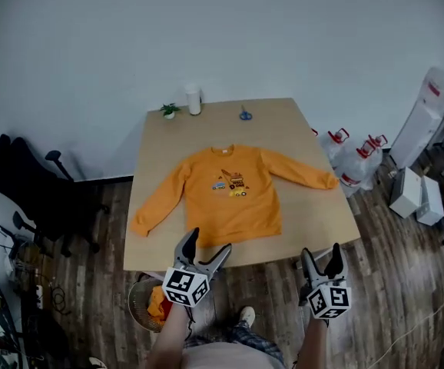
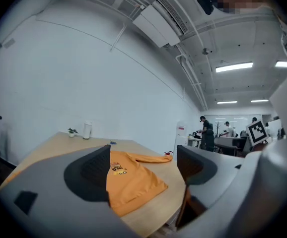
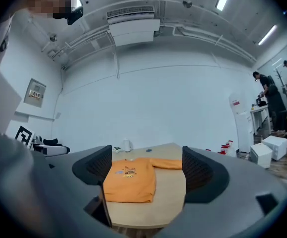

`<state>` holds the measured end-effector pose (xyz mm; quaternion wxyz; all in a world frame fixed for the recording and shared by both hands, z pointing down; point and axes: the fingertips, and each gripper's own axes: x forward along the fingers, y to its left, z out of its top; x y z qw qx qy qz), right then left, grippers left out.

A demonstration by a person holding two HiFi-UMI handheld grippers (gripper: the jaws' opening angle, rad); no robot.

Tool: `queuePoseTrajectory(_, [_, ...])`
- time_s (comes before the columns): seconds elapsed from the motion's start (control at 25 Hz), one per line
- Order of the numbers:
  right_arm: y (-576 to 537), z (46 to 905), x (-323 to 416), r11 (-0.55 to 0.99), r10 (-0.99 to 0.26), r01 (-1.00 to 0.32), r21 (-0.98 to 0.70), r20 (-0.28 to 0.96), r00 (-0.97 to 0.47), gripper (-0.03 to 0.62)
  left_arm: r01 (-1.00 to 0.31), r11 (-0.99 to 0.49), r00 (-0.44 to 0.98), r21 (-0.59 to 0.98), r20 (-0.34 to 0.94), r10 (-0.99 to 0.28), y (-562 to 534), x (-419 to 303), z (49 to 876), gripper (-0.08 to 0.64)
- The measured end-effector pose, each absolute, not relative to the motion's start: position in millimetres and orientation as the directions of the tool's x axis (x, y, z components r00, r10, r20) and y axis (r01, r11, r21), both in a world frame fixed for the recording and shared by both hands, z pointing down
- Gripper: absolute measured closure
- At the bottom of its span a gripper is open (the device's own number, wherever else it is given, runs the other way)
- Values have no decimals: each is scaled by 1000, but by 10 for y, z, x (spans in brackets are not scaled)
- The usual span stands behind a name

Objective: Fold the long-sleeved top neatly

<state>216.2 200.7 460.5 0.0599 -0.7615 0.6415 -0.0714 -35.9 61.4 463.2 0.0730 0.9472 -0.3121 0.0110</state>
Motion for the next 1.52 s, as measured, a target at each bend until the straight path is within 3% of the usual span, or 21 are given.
queuePoseTrajectory(0.36, [1130, 4678, 1977, 77, -994, -981, -180, 66, -90, 164, -772, -630, 636, 91, 94, -766, 281, -718, 4641, 156])
queuePoseTrajectory(0.6, [704, 4698, 1840, 158, -981, -970, -185, 84, -176, 166, -810, -578, 586, 98, 111, -802, 77, -814, 4664, 156])
queuePoseTrajectory(1.52, [-670, 4762, 1908, 181, -975, -970, -159, 103, -199, 170, -812, -568, 583, 139, 131, -802, -1250, -549, 4750, 156])
